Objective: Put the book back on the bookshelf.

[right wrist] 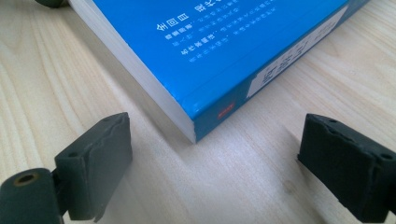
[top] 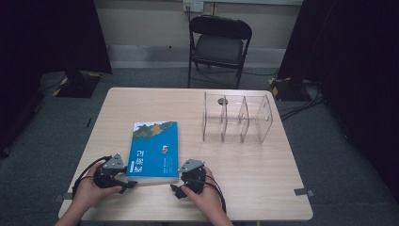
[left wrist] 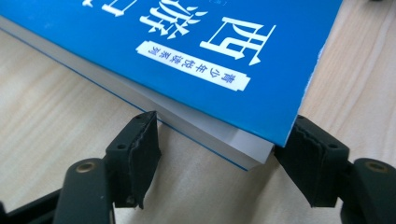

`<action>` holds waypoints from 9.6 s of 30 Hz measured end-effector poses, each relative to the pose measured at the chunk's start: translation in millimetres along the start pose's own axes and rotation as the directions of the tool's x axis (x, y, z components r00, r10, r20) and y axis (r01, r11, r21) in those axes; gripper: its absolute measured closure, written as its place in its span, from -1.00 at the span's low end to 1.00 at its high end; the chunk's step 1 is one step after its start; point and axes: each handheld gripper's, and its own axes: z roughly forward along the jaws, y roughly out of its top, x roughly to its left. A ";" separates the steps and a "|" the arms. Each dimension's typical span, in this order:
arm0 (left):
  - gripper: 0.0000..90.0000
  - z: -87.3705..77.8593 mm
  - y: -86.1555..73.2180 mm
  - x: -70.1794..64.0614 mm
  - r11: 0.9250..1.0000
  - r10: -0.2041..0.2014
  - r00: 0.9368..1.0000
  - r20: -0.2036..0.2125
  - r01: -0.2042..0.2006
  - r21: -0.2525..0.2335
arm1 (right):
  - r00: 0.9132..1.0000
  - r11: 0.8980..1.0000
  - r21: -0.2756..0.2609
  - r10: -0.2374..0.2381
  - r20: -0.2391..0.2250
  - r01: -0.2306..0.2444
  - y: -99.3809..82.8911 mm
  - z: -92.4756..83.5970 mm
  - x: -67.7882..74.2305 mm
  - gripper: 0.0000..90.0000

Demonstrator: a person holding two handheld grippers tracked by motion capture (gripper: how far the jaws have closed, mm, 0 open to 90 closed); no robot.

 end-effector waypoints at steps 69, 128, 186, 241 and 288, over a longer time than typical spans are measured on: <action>-0.28 -23.6 37.9 10.7 0.996 -0.093 0.993 0.071 0.092 0.011 | 0.998 0.999 -0.041 -0.026 -0.062 0.023 45.2 -0.6 26.0 -0.63; -0.36 -25.4 37.8 13.6 0.994 -0.094 0.991 0.095 0.099 -0.047 | 0.968 0.965 -0.091 -0.239 0.073 0.245 73.9 30.5 48.6 0.47; -0.64 -16.1 20.5 10.7 0.999 -0.013 0.983 0.181 0.020 -0.035 | 0.995 0.995 -0.037 -0.093 0.031 0.094 149.4 -31.9 6.2 0.67; -0.87 6.5 22.8 14.8 0.989 0.047 0.999 0.022 -0.043 -0.140 | 0.998 0.999 -0.002 -0.053 0.032 0.053 166.5 -44.5 -2.3 0.67; -0.68 -10.8 63.5 46.7 0.978 -0.004 1.000 -0.016 0.000 -0.209 | 0.998 0.997 0.050 -0.051 -0.032 0.053 170.7 -56.0 -8.8 0.67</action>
